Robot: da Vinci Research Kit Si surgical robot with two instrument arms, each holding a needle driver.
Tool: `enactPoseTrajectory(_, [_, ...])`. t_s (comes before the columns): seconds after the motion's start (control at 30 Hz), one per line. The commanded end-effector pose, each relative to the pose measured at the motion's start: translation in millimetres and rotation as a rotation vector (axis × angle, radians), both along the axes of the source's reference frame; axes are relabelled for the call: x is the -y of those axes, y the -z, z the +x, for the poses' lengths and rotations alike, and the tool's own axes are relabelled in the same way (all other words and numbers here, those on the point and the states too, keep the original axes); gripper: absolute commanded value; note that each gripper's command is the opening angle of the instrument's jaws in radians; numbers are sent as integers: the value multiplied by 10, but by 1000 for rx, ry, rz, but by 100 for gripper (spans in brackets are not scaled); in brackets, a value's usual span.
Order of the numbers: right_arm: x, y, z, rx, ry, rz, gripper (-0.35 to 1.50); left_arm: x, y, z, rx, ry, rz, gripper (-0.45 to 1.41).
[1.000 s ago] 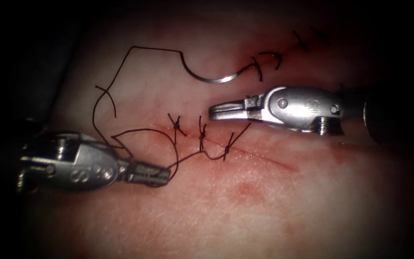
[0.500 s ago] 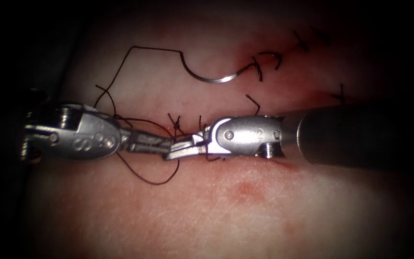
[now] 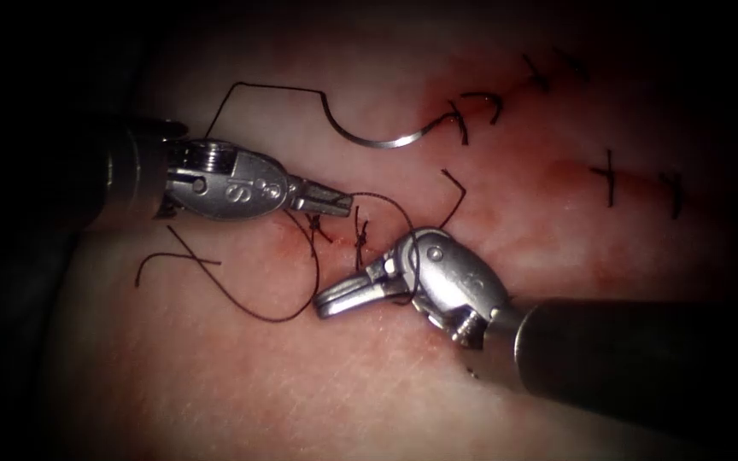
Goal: Wound Closure
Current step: Wrap the suture once counter-clockwise around the right gripper, then gasp the short suture end with the right tool.
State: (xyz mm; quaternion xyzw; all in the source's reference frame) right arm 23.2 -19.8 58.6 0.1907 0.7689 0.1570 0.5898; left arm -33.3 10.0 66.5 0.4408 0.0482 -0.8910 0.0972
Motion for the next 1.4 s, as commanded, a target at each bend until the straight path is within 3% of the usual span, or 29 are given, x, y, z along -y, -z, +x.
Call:
enactPoseTrajectory(0.03, [8,1,9,8,-95,36,-35,1,-11,-9,2,-3,4,-45])
enactPoseTrajectory(0.3, [6,18,-8,36,-291,103,-35,13,-26,-28,18,-22,26,-45])
enactPoseTrajectory(0.37, [5,21,-9,32,-261,93,-35,16,-25,-30,22,-23,27,-45])
enactPoseTrajectory(0.6, [6,33,-8,141,-458,162,-35,29,-21,-32,48,-33,30,-45])
enactPoseTrajectory(0.83, [23,38,-6,294,-776,290,-35,42,-11,-41,72,-36,37,-45])
enactPoseTrajectory(0.97, [34,40,-18,282,-946,371,-35,42,-9,-42,76,-37,39,-45])
enactPoseTrajectory(1.1, [40,35,-20,280,-1041,450,-35,42,-8,-45,77,-36,39,-45])
enactPoseTrajectory(1.2, [46,27,-19,256,-1125,479,-25,43,-5,-50,81,-34,42,-45])
enactPoseTrajectory(1.4, [52,11,-20,206,-1236,524,14,40,0,-56,83,-26,51,-45])
